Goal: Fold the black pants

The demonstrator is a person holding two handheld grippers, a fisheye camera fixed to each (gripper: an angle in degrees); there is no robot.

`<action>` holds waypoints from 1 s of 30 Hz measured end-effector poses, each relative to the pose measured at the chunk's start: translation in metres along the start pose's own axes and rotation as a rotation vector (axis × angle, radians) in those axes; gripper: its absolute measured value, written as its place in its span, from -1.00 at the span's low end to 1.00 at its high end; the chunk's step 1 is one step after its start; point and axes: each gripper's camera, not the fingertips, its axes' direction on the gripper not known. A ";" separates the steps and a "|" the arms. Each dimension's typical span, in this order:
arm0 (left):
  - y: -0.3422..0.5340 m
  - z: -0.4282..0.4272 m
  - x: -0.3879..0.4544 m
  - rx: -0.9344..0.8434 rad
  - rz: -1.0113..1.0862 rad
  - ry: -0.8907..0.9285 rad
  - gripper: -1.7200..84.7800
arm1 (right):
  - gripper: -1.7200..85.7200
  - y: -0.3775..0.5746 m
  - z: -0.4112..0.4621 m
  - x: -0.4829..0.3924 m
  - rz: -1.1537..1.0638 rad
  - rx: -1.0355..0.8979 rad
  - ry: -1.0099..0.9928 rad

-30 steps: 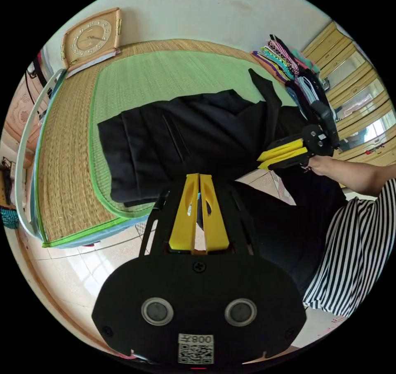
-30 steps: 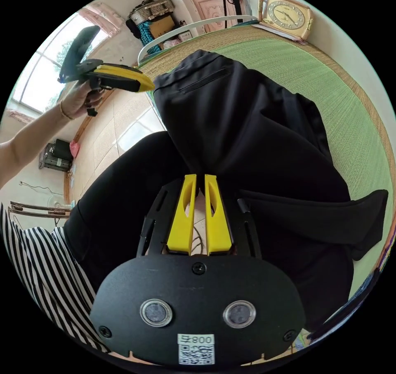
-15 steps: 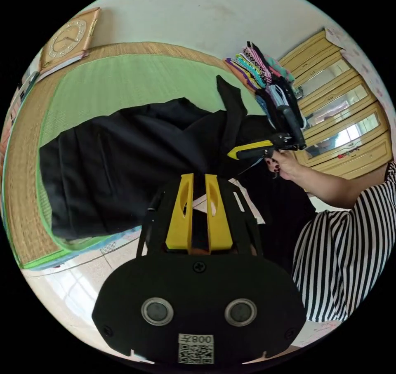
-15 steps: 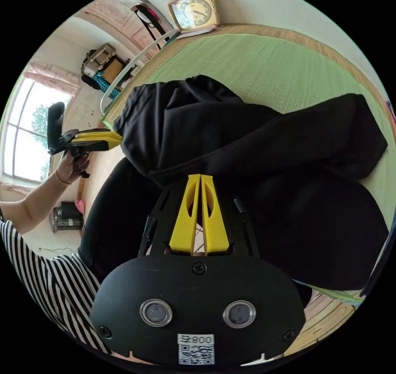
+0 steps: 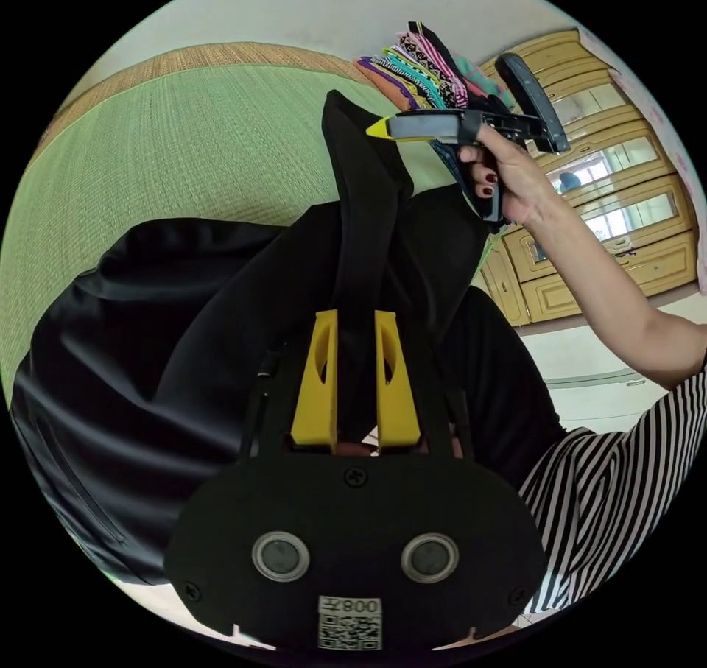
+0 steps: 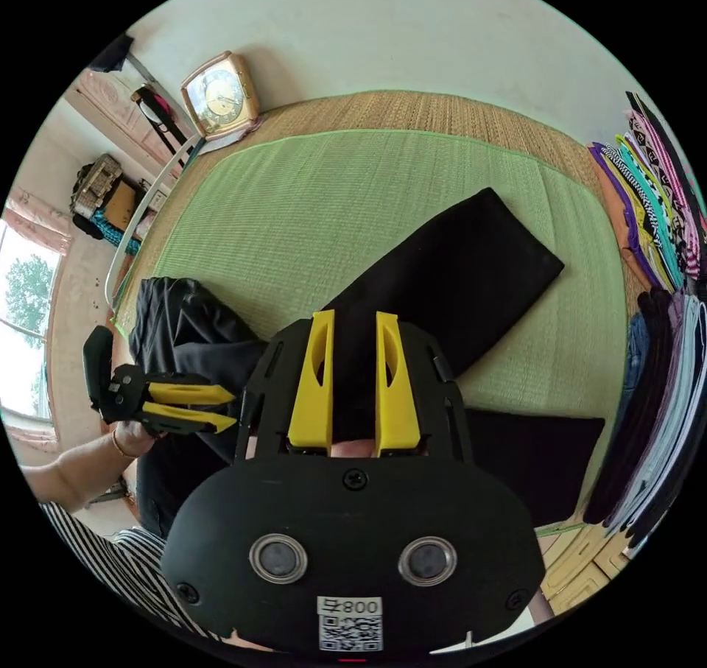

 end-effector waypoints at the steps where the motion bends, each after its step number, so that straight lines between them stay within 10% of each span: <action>1: -0.002 0.004 -0.002 -0.001 0.000 0.003 -0.77 | -0.72 -0.007 0.002 0.004 0.008 -0.012 0.006; 19: -0.045 0.116 -0.039 -0.013 0.041 0.048 -0.88 | -0.88 -0.067 0.041 0.090 0.101 -0.177 0.178; 30: -0.065 0.172 -0.004 0.042 0.229 -0.070 -0.91 | -0.95 0.089 -0.111 0.209 0.140 0.224 -0.104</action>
